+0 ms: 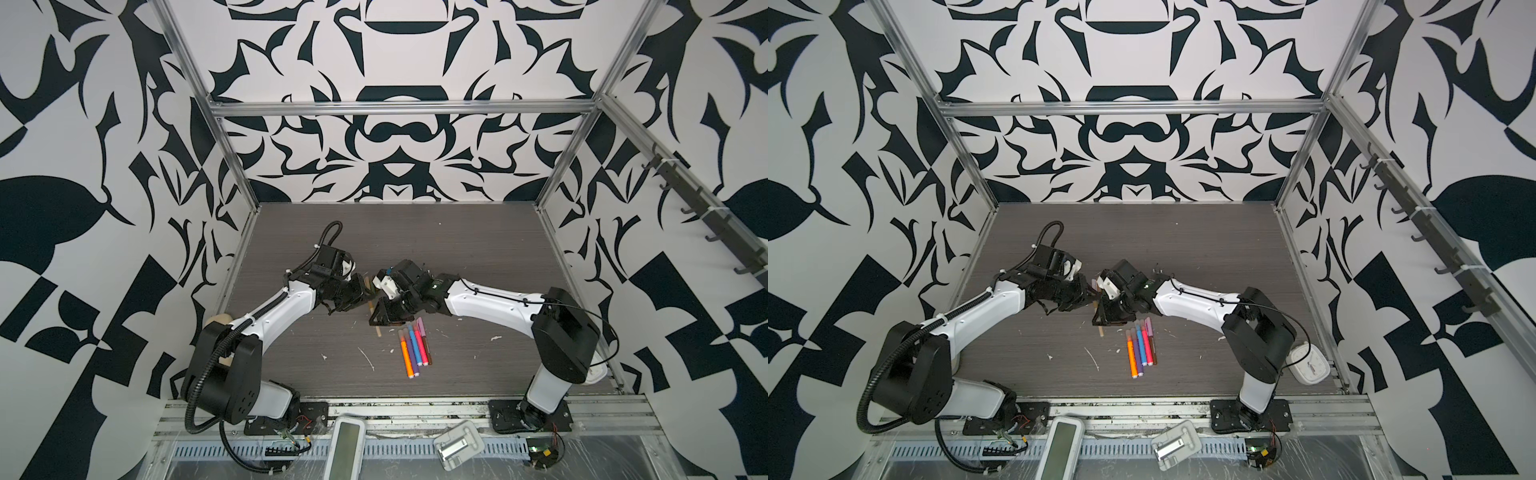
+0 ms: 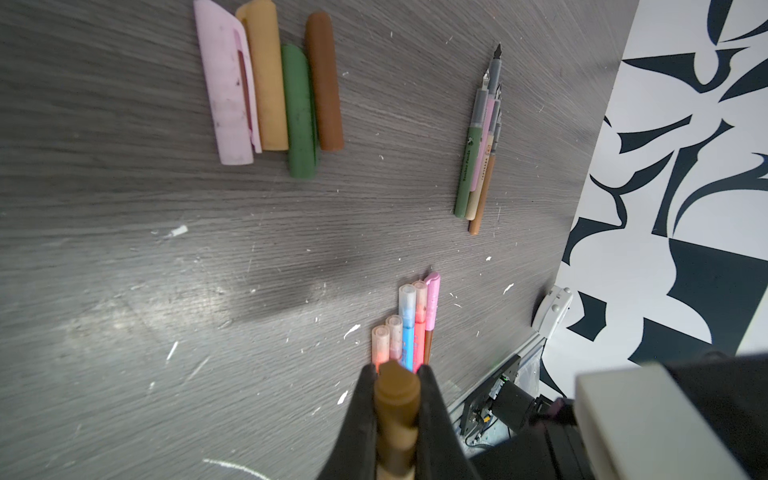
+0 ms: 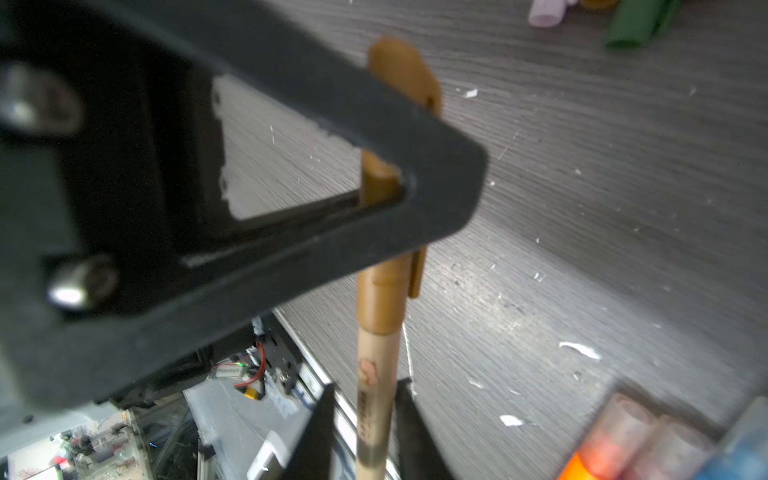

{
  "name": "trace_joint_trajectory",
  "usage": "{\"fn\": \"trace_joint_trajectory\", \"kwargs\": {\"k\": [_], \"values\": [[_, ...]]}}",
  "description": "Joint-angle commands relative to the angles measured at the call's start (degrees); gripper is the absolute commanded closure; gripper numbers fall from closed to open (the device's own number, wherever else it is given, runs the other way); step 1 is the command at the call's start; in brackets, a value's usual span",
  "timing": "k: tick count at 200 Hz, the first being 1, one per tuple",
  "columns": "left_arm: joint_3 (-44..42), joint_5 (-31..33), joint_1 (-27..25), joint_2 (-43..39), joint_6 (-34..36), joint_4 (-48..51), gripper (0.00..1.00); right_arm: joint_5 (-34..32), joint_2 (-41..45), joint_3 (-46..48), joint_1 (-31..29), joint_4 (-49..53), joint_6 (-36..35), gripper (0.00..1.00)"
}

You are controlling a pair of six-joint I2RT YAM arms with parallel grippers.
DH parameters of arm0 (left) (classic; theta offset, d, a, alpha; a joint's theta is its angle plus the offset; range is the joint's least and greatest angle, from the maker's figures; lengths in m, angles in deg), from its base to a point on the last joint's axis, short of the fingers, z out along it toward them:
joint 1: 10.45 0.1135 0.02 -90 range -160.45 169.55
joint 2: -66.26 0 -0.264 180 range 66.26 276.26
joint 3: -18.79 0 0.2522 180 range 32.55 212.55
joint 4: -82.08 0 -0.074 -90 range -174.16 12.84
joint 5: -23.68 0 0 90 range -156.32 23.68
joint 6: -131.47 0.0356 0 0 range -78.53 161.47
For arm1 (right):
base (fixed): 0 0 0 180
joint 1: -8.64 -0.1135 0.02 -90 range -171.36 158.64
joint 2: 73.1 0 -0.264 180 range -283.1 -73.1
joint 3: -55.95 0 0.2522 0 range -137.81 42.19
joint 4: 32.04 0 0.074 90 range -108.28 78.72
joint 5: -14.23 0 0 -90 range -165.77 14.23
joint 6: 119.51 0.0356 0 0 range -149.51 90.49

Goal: Open the pen caps
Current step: 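Grip the tan cap with the left gripper and pull it off the pen, then carry the tan cap to the caps while the right gripper carries the pen away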

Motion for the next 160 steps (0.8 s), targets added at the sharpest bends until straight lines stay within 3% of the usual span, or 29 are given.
{"fn": "trace_joint_trajectory", "kwargs": {"k": [1, 35, 79, 93, 115, 160], "values": [[1.5, -0.9, 0.0, -0.6, 0.1, 1.3, 1.0, -3.0, 0.7, -1.8, -0.3, 2.3, -0.4, 1.0], [4.7, 2.5, 1.3, 1.2, 2.9, 2.4, 1.0, -3.2, 3.9, 4.0, -1.1, 0.5, 2.3, 1.0], [14.7, 10.9, 12.2, 6.2, 8.9, 5.6, 1.0, -5.4, 14.4, 18.7, -10.4, -8.1, 10.8, 1.0], [15.3, 10.9, 12.2, 6.1, 10.0, 5.5, 1.0, -6.8, 18.4, 22.1, -10.7, -10.3, 13.2, 1.0], [15.7, 10.7, 12.3, 6.5, 11.0, 7.6, 1.0, -9.4, 23.2, 22.3, -9.9, -6.2, 11.4, 1.0], [15.2, 14.1, 15.5, 6.5, 9.9, 7.3, 1.0, -7.8, 28.0, 26.7, -8.8, -8.6, 13.1, 1.0]]}}
